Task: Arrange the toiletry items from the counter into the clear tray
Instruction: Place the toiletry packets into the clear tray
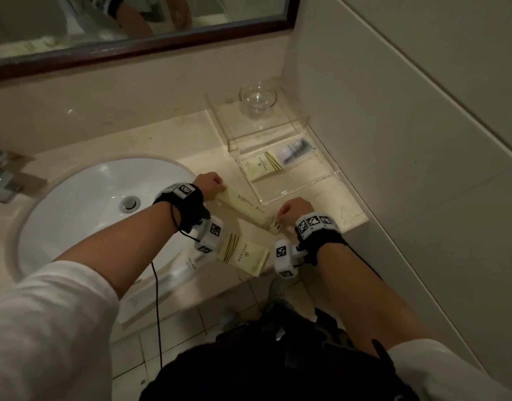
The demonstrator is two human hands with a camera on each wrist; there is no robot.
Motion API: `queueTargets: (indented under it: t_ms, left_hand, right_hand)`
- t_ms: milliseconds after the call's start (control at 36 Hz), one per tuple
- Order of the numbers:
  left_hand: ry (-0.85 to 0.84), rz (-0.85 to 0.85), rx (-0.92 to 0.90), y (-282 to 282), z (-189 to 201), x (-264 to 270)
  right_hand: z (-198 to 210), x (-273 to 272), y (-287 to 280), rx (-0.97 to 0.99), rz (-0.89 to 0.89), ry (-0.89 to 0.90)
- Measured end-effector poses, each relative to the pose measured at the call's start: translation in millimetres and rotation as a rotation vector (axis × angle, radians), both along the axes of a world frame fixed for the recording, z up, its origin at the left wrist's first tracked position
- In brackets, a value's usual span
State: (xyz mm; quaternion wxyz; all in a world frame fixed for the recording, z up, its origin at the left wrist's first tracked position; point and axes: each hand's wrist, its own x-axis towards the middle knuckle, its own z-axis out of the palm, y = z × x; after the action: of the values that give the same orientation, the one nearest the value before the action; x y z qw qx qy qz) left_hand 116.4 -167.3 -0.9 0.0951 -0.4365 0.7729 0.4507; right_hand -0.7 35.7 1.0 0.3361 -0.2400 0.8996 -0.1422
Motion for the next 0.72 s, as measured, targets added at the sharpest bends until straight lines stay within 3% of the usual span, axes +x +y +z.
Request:
queueTargets:
  t_ms: [222,444,722]
  left_hand:
    - [0.107,0.033,0.144,-9,16,-8]
    - [0.202,0.072,0.152,-2,29,-21]
    - [0.201,0.064,0.098,14,29,-51]
  right_hand:
    - [30,-46,-2,-0.159,-0.055,-0.094]
    - [40,-78,-14,-0.37,-0.357,-0.076]
    - [26,-113,-17,-0.321,-0.437,-0.066]
